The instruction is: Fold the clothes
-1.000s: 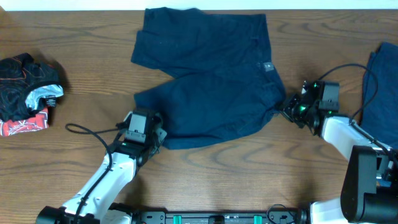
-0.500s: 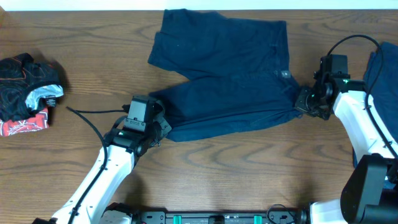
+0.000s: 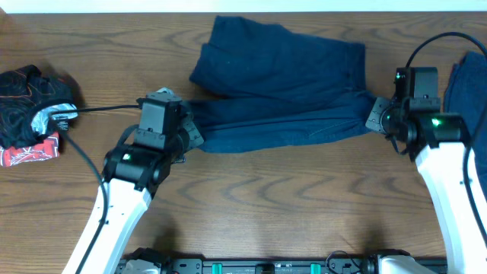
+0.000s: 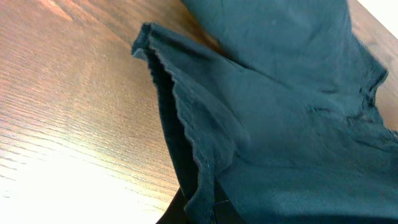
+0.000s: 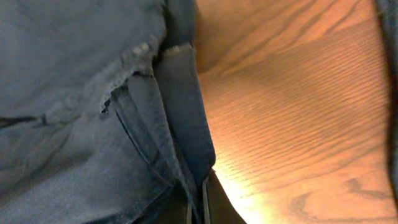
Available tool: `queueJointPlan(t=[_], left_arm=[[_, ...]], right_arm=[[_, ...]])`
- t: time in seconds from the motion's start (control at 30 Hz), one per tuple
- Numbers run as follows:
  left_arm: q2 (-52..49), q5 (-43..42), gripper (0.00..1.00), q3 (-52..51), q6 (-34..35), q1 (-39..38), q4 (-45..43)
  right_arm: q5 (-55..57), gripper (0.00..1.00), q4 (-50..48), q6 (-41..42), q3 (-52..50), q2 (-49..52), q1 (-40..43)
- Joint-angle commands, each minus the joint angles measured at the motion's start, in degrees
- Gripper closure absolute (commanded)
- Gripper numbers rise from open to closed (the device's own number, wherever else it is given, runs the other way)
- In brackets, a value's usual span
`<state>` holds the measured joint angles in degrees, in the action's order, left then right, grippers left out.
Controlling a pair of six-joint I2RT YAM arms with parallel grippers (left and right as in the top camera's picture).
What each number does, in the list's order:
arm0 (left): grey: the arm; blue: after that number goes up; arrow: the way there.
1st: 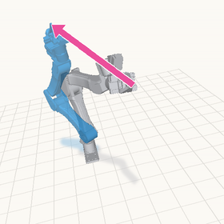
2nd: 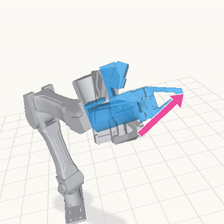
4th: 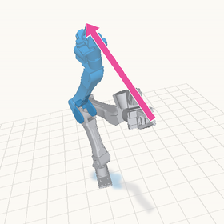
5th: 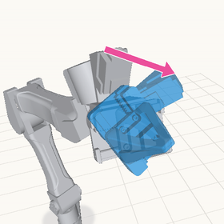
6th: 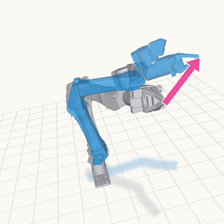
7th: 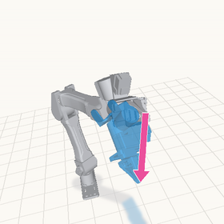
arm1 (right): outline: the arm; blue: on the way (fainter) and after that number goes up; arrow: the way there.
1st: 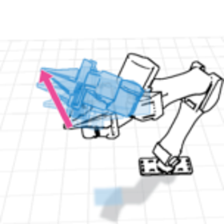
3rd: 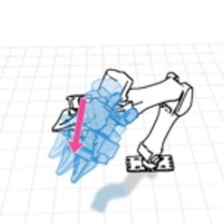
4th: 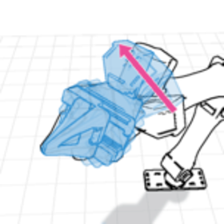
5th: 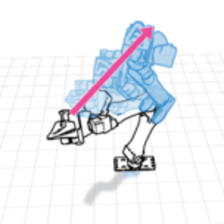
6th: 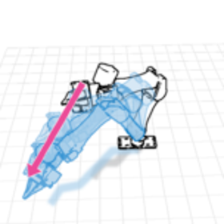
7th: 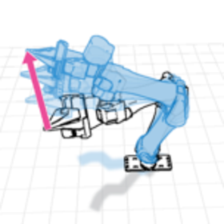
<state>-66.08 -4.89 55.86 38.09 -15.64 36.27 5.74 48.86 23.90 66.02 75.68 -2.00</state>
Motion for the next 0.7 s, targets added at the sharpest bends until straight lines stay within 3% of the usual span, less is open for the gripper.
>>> queueJointPlan(t=[0.0, 0.17, 0.4, 0.67], left_arm=[[3.6, 5.9, 0.94, 1.4, -2.6, 1.0, 2.0], [8.2, 7.2, 0.94, 1.4, -3.4, -0.4, 6.9], [14.8, 14.0, 0.94, 1.4, -3.7, -9.0, 12.1], [16.7, 17.7, 0.94, 1.4, 0.9, -15.5, 15.9]], right_arm=[[9.3, 0.99, 1.1, 1.9, 1.6, -3.5, -0.3], [9.3, 0.99, 5.9, 4.4, 1.6, -6.3, -1.4], [9.5, 0.99, 9.2, 6.8, 1.6, -10.1, -5.1], [12.6, 0.99, 15.3, 12.4, 1.6, -16.5, -12.0]])
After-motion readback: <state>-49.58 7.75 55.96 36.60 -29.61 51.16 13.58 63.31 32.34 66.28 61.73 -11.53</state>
